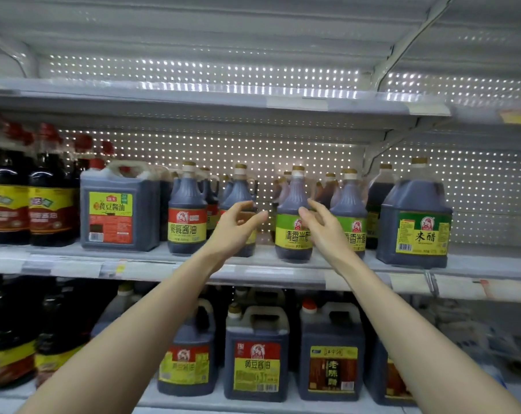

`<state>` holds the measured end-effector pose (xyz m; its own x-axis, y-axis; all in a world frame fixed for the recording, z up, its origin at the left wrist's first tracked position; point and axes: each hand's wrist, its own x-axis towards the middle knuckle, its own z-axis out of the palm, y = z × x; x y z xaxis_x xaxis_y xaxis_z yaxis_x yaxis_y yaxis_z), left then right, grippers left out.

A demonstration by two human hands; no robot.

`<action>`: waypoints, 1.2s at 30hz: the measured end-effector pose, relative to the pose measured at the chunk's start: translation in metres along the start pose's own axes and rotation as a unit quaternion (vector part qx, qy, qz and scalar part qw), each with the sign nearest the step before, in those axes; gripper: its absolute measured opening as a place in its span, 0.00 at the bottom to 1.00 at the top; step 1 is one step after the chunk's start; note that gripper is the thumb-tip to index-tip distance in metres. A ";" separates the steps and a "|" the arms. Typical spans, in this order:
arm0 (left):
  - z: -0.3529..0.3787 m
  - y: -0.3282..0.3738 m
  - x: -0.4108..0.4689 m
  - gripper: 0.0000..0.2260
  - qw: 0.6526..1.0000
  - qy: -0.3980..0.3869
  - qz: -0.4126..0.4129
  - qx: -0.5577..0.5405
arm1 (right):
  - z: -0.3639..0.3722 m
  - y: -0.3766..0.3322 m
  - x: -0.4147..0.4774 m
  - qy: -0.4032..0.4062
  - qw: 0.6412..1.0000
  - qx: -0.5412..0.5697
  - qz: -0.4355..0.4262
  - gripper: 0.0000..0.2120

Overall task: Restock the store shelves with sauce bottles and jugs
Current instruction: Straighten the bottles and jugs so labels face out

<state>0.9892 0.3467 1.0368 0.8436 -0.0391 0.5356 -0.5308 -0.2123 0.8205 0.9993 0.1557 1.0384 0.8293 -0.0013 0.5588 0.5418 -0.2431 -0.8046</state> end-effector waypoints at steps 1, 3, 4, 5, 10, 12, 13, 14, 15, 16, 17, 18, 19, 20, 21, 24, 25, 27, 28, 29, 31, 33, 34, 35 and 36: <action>-0.011 0.003 -0.008 0.18 1.000 0.000 0.007 -0.002 | 0.008 -0.007 -0.005 0.005 1.000 -0.004 -0.005 0.25; -0.039 0.007 -0.025 0.22 1.000 0.005 0.019 -0.001 | 0.029 -0.024 -0.018 0.011 1.000 -0.005 -0.017 0.23; -0.055 0.009 -0.035 0.23 1.000 0.011 0.025 0.001 | 0.041 -0.033 -0.026 0.013 1.000 -0.004 -0.023 0.22; -0.072 0.010 -0.045 0.23 0.999 0.016 0.035 0.001 | 0.054 -0.041 -0.034 0.013 1.000 0.000 -0.027 0.21; -0.177 0.016 -0.106 0.25 0.998 0.042 0.049 0.015 | 0.142 -0.084 -0.078 0.000 0.998 0.053 -0.044 0.18; -0.228 0.015 -0.132 0.25 0.997 0.049 0.053 0.030 | 0.188 -0.104 -0.099 -0.005 0.995 0.082 -0.052 0.16; -0.254 0.015 -0.146 0.25 0.997 0.051 0.052 0.037 | 0.211 -0.112 -0.109 -0.007 0.995 0.087 -0.052 0.16; -0.280 0.016 -0.160 0.25 0.996 0.054 0.049 0.047 | 0.235 -0.121 -0.119 -0.014 0.994 0.091 -0.052 0.17; -0.305 0.016 -0.173 0.26 0.996 0.060 0.044 0.057 | 0.258 -0.129 -0.128 -0.024 0.994 0.094 -0.051 0.18; -0.328 0.016 -0.186 0.28 0.995 0.070 0.039 0.062 | 0.280 -0.137 -0.137 -0.035 0.993 0.096 -0.050 0.18; -0.348 0.016 -0.198 0.29 0.994 0.082 0.033 0.064 | 0.301 -0.146 -0.144 -0.047 0.993 0.098 -0.050 0.19; -0.368 0.017 -0.209 0.29 0.993 0.093 0.028 0.064 | 0.321 -0.155 -0.150 -0.057 0.992 0.103 -0.049 0.20; -0.385 0.019 -0.218 0.28 0.993 0.099 0.025 0.063 | 0.339 -0.165 -0.155 -0.064 0.991 0.108 -0.048 0.21; -0.402 0.021 -0.226 0.27 0.992 0.104 0.020 0.067 | 0.356 -0.175 -0.159 -0.068 0.990 0.113 -0.049 0.21; -0.418 0.023 -0.232 0.26 0.991 0.108 0.016 0.071 | 0.371 -0.185 -0.163 -0.071 0.989 0.118 -0.049 0.21; -0.463 0.026 -0.247 0.28 0.989 0.128 0.014 0.079 | 0.413 -0.206 -0.167 -0.094 0.986 0.123 -0.055 0.21; -0.476 0.026 -0.252 0.29 0.987 0.138 0.012 0.078 | 0.426 -0.211 -0.168 -0.105 0.985 0.123 -0.058 0.21; -0.499 0.023 -0.260 0.28 0.985 0.154 0.005 0.075 | 0.450 -0.220 -0.169 -0.122 0.982 0.128 -0.065 0.22; -0.509 0.021 -0.263 0.26 0.984 0.161 0.001 0.074 | 0.462 -0.224 -0.169 -0.129 0.981 0.132 -0.067 0.22; -0.519 0.019 -0.266 0.25 0.983 0.169 -0.003 0.074 | 0.474 -0.226 -0.169 -0.135 0.979 0.136 -0.069 0.22; -0.540 0.015 -0.269 0.27 0.980 0.181 -0.008 0.082 | 0.498 -0.231 -0.166 -0.147 0.976 0.143 -0.069 0.21; -0.560 0.010 -0.271 0.31 0.977 0.190 -0.013 0.096 | 0.522 -0.233 -0.162 -0.155 0.974 0.148 -0.071 0.21; -0.569 0.006 -0.271 0.32 0.976 0.193 -0.015 0.098 | 0.534 -0.234 -0.159 -0.157 0.974 0.147 -0.074 0.21; -0.578 0.002 -0.270 0.30 0.976 0.196 -0.015 0.098 | 0.545 -0.234 -0.156 -0.158 0.974 0.146 -0.077 0.21; -0.588 -0.002 -0.268 0.28 0.975 0.200 -0.015 0.099 | 0.558 -0.235 -0.152 -0.158 0.973 0.146 -0.080 0.21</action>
<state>0.7167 0.9313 1.0092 0.7382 0.3452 0.5796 -0.4467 -0.3938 0.8034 0.8226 0.7540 1.0301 0.7063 0.3242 0.6293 0.6456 0.0698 -0.7605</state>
